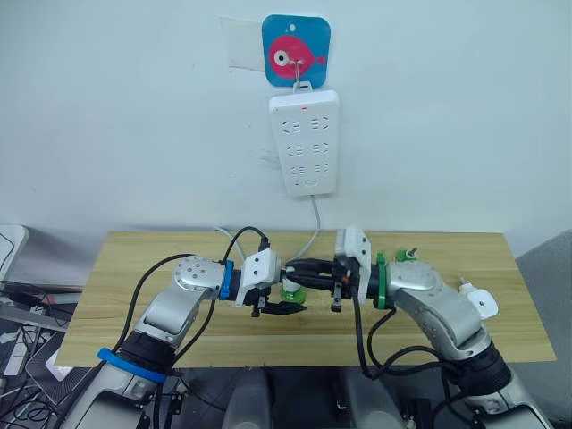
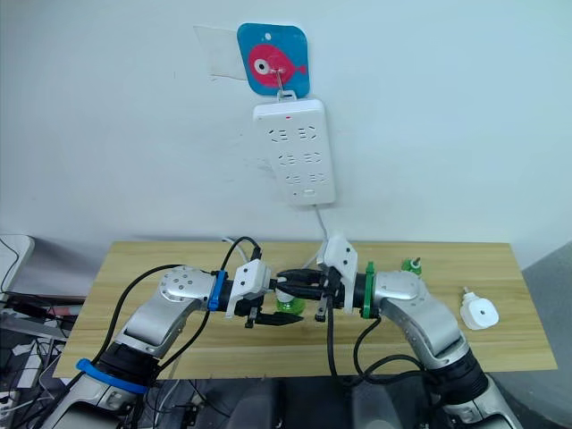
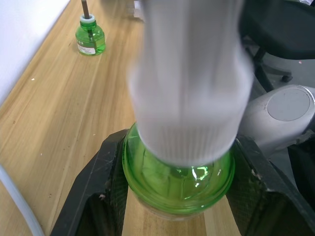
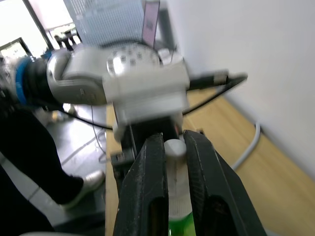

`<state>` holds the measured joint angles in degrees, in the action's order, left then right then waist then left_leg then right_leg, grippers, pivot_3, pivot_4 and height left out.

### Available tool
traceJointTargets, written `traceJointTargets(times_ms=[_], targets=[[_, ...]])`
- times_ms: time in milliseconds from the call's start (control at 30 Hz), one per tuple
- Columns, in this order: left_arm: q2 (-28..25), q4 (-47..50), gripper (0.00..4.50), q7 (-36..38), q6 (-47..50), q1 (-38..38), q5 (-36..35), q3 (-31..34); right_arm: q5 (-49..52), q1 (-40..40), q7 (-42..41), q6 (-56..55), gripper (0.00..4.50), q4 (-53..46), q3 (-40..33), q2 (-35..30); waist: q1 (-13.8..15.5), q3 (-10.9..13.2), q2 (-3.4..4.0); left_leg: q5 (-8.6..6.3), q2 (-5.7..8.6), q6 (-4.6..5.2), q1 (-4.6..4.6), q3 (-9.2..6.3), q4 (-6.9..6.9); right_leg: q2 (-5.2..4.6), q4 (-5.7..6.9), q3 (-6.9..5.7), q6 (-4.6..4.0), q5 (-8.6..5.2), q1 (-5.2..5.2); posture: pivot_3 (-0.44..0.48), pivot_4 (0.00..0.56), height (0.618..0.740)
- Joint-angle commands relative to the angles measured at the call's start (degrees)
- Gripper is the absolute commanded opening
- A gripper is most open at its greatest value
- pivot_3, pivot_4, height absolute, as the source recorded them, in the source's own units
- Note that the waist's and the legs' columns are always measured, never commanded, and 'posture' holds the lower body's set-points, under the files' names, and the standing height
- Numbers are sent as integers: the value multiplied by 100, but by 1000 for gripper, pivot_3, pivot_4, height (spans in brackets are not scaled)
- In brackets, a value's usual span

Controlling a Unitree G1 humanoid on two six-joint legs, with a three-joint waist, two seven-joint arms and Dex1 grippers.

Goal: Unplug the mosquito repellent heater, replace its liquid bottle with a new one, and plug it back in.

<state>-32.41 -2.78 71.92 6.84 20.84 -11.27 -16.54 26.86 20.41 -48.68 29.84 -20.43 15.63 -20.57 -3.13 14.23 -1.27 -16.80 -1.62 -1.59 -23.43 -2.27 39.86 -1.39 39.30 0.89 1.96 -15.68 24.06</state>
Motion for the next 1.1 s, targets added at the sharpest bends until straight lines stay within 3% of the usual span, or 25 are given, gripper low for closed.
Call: traceJointTargets(times_ms=[33,133,233,367,600,867,1067,1100], targets=[[-28,31,2250,-22,-55,-21,-12,53,506,174,144,303,185,-524,-578,-112,5,0,0,0,0,0,0,-1,0,0,0,-1,0,0,0,-71,226,740],[-2,-95,2250,-102,-53,-21,7,85,590,122,500,403,185,-520,-1043,-161,15,0,0,0,0,0,0,-3,0,-1,-1,-3,0,0,-2,-75,228,740],[-4,-177,2250,-175,-131,-74,42,89,19,-74,942,-3,185,-139,-1353,-284,15,0,0,0,1,0,0,0,0,-1,0,-1,0,0,-1,-75,228,740],[16,-99,2250,-305,-117,-246,25,110,-1020,-503,1594,-874,185,897,-1452,-408,22,0,0,0,3,0,0,6,-1,-4,-1,3,0,0,0,-91,232,740],[57,73,2250,-439,-44,-335,-7,77,-1942,-576,2389,-2258,185,2951,-1365,144,-16,0,0,0,-1,0,4,18,-2,-1,12,13,0,0,6,-71,228,740],[-55,212,2250,-468,27,-401,-45,174,-2315,-99,2689,-3349,185,4801,-1466,343,-7,-1,3,1,-4,-1,9,47,-4,-1,15,20,-2,-1,6,-45,223,740],[-88,379,2250,-508,104,-491,-76,195,-2333,8,2768,-3607,185,5306,-1565,408,18,-3,4,1,-4,-1,18,62,-4,-4,17,30,-2,-1,1,-38,219,740],[-85,390,2250,-514,111,-497,-76,195,-2319,1,2755,-3619,535,5316,-1574,410,19,-3,5,0,-4,-1,19,62,-4,-4,17,29,-2,-1,1,-39,216,740]])
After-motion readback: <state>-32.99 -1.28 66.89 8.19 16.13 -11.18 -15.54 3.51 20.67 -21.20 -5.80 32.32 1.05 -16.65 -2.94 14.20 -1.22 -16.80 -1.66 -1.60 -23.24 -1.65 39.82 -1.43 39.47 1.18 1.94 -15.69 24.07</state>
